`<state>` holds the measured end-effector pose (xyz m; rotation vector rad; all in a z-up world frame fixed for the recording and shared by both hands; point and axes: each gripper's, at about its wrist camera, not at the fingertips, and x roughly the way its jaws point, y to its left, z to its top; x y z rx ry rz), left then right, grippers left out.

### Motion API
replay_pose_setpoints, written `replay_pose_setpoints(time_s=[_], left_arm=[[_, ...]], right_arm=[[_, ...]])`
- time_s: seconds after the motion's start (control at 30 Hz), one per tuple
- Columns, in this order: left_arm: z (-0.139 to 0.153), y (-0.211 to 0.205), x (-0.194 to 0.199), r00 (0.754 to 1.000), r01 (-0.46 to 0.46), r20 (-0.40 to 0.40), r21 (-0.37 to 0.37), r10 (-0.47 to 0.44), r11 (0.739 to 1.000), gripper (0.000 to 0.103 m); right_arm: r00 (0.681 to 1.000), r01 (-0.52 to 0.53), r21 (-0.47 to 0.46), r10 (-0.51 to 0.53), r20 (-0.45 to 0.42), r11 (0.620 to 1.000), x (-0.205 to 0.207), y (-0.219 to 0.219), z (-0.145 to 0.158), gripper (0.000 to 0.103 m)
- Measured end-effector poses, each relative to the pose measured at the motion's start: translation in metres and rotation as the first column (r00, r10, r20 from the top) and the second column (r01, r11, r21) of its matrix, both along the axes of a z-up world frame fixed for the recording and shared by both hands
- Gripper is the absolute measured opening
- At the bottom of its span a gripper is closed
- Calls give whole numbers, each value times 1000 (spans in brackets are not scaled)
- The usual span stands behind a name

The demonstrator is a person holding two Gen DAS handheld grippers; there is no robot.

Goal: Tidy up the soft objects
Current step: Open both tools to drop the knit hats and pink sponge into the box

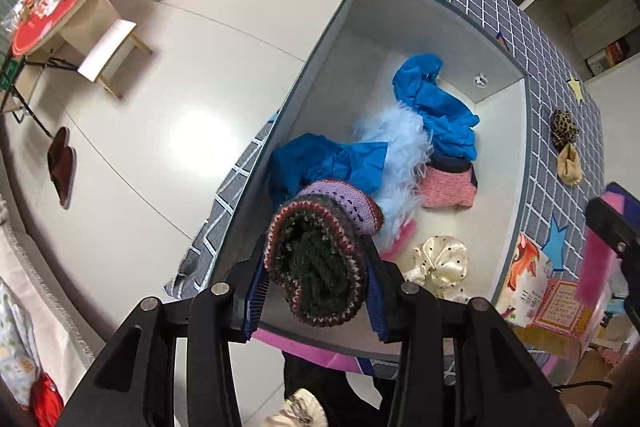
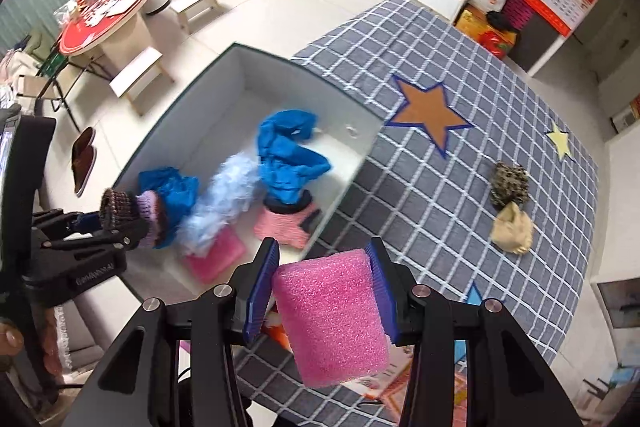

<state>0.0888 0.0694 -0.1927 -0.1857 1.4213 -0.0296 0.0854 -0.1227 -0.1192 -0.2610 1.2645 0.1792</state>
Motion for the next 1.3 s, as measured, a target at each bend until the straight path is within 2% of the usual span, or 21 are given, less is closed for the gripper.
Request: replay_pose_setpoints(time_s=[0.1,0.6,0.93,1.13,1.23,1.3], left_arm=[[-1,2,-2,1000,-8,-11,-40,7,999,46],[-13,-16,-2,998,67,-13,-11,-67,998,46],[-21,-30,6,994,102,-29,1,-102,995,46],[-19,-34,12,994,106,-18,-26,-107,994,64],[-11,-37,15,994,110,9,-34,-110,993,79],[-5,-37,17,994,105,33,-48,-103,993,80]], right_arm=[[1000,-5,18,6,-24,1000,5,12,-6,47],[991,35,47,-29,-128,998,56,49,-42,47],[974,94,57,-80,-211,994,88,53,-65,47],[969,109,66,-91,-231,992,99,56,-70,47],[967,107,70,-87,-239,992,102,57,-71,47],[967,108,68,-89,-239,992,103,57,-71,48]])
